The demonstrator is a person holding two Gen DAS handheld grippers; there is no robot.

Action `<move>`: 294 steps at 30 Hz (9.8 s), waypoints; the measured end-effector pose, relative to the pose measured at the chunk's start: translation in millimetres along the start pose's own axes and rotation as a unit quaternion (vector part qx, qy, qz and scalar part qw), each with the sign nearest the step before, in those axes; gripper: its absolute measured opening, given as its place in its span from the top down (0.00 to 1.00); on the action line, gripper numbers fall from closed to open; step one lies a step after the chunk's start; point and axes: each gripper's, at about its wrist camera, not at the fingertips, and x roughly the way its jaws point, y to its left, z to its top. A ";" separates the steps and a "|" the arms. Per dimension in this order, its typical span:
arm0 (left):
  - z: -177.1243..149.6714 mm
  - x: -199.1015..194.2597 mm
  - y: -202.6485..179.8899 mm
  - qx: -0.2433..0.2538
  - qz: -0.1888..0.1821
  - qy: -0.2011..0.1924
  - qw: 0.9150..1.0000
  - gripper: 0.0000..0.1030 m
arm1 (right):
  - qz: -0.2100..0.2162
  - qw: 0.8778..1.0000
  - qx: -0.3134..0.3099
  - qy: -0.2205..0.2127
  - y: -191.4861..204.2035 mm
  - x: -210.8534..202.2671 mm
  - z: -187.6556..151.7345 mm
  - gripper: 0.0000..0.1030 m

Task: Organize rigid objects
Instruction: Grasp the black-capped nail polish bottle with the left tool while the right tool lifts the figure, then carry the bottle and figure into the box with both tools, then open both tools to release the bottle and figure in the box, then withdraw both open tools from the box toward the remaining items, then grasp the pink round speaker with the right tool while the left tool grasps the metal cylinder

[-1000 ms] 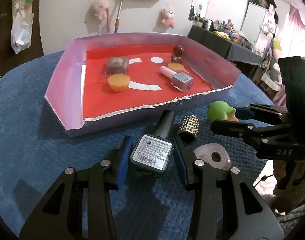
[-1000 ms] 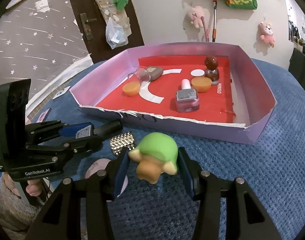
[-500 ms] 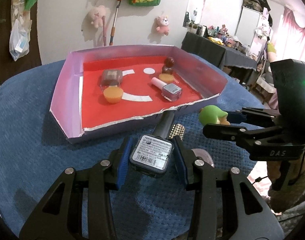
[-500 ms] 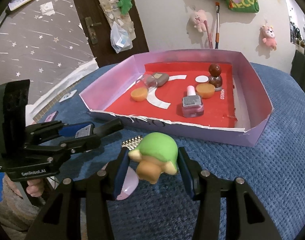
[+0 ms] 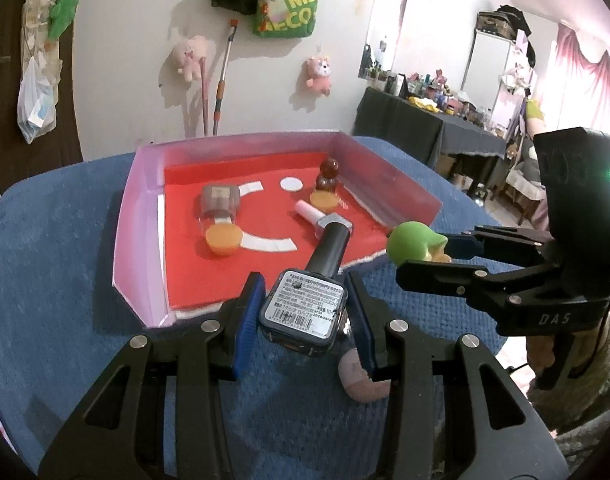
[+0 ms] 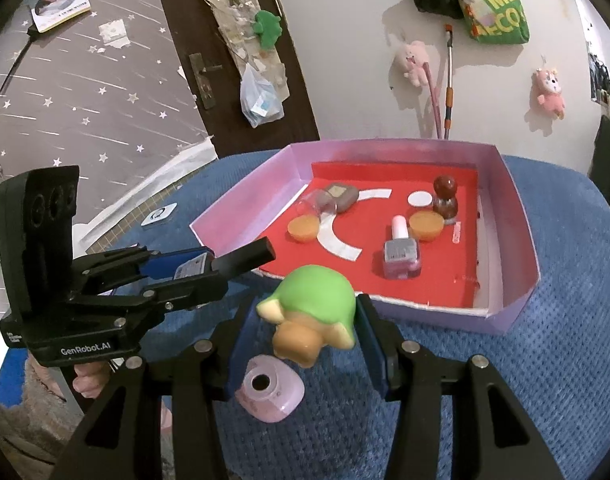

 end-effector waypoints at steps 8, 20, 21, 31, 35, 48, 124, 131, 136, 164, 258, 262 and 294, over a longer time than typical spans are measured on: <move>14.9 8.4 7.1 0.001 0.005 -0.006 1.000 0.62 | -0.006 1.000 -0.002 -0.005 -9.6 1.8 15.1 0.50; 27.1 29.1 16.2 0.007 0.010 0.011 1.000 0.62 | 0.013 1.000 0.020 0.019 -30.9 28.9 32.2 0.50; 27.6 32.8 17.6 0.007 0.008 0.014 1.000 0.62 | 0.015 0.999 0.022 0.023 -32.8 31.7 33.5 0.50; 25.8 53.3 27.7 -0.003 0.009 0.042 0.999 0.62 | 0.028 0.998 0.024 0.052 -38.7 58.4 41.6 0.50; 24.6 58.9 32.8 -0.008 0.012 0.052 0.999 0.62 | 0.031 0.997 0.019 0.063 -37.1 67.4 41.8 0.50; 21.1 70.0 42.5 -0.015 0.019 0.075 0.997 0.62 | 0.048 0.994 0.028 0.094 -40.4 89.4 42.5 0.50; 24.4 120.4 56.3 -0.039 0.034 0.117 0.992 0.62 | -0.066 0.993 0.045 0.086 -78.2 112.4 45.8 0.50; 24.2 122.8 56.8 -0.037 0.037 0.118 0.992 0.62 | -0.066 0.993 0.043 0.087 -78.4 112.2 45.9 0.50; 24.0 125.5 57.3 -0.038 0.038 0.119 0.991 0.62 | -0.067 0.993 0.042 0.087 -77.7 111.5 45.2 0.50; 29.9 104.0 47.0 -0.032 0.046 0.099 0.994 0.47 | -0.068 0.994 0.038 0.076 -73.5 105.3 46.0 0.40; -25.7 28.4 18.9 -0.055 0.034 0.087 0.994 0.03 | -0.073 0.991 -0.076 0.078 37.1 60.4 -54.4 0.00; -25.0 34.4 12.9 -0.049 0.017 0.093 0.994 0.03 | -0.087 0.992 -0.064 0.072 23.9 54.6 -53.0 0.00; -27.6 74.1 -15.3 0.026 -0.002 0.121 0.992 0.32 | -0.146 0.987 -0.049 0.045 -29.2 36.4 -44.0 0.25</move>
